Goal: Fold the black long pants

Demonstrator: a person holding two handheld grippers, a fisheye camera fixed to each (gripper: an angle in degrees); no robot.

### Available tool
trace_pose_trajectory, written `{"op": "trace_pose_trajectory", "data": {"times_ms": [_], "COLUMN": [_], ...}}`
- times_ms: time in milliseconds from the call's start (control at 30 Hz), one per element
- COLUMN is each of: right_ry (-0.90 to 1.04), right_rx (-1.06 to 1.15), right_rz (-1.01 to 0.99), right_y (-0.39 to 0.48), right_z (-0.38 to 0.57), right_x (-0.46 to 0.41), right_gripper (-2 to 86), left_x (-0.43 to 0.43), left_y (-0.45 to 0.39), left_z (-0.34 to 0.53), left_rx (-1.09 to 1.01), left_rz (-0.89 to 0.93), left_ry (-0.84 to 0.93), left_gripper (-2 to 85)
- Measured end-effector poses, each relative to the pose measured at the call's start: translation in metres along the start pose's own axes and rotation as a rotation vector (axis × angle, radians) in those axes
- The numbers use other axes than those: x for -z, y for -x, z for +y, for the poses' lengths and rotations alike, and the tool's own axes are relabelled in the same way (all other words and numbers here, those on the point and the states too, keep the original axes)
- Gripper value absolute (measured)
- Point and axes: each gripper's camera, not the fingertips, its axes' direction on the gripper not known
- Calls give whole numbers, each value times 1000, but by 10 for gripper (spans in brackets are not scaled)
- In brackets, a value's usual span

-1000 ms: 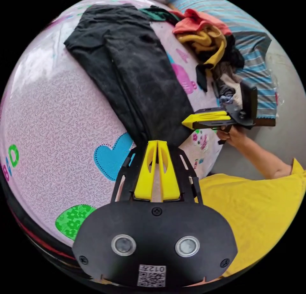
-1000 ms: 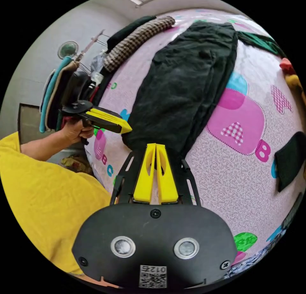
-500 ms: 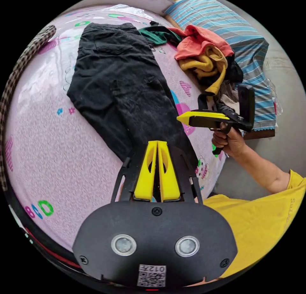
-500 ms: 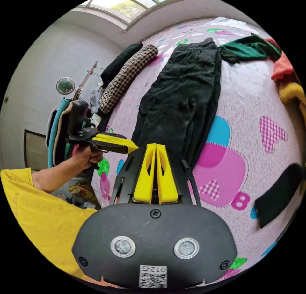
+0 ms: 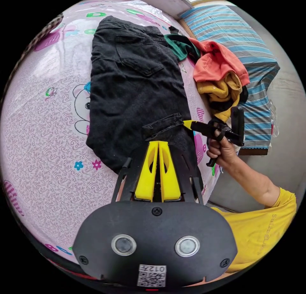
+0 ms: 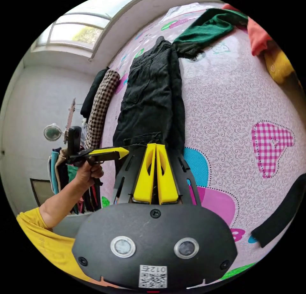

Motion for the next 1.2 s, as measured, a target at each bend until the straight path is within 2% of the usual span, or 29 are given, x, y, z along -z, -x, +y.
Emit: {"op": "trace_pose_trajectory", "data": {"times_ms": [67,133,233,300,400,500,600,633,700,867,1067,1133,1200], "right_ry": [-25,-74,-30,80,160,202,198,199,296,276,295,289,276], "right_rx": [-91,-68,245,525,817,1004,1040,1036,1001,933,963,958,945], "right_rz": [-59,-89,-38,151,407,516,578,602,729,605,656,670,675], "right_y": [-10,-3,43,89,133,156,167,166,150,144,160,164,167], "right_z": [8,23,70,137,235,308,332,333,333,332,346,351,356], "right_x": [5,20,47,51,35,9,-18,-24,-53,-47,-64,-67,-70], "right_gripper": [6,6,6,7,10,8,4,4,2,0,0,0,0], "left_x": [4,13,10,-22,-77,-124,-164,-170,-178,-179,-180,-184,-199], "left_y": [6,0,-42,-92,-150,-182,-179,-176,-160,-126,-94,-104,-129], "left_z": [13,33,81,133,201,248,262,263,264,269,277,287,305], "left_rx": [50,38,-142,-336,-574,-732,-734,-727,-678,-590,-409,-449,-610], "left_rz": [21,4,-129,-269,-446,-621,-798,-802,-744,-614,-529,-623,-721], "left_ry": [-57,-104,-76,36,142,147,158,170,168,146,139,121,104], "left_gripper": [4,6,10,16,25,31,34,34,35,38,46,48,56]}}
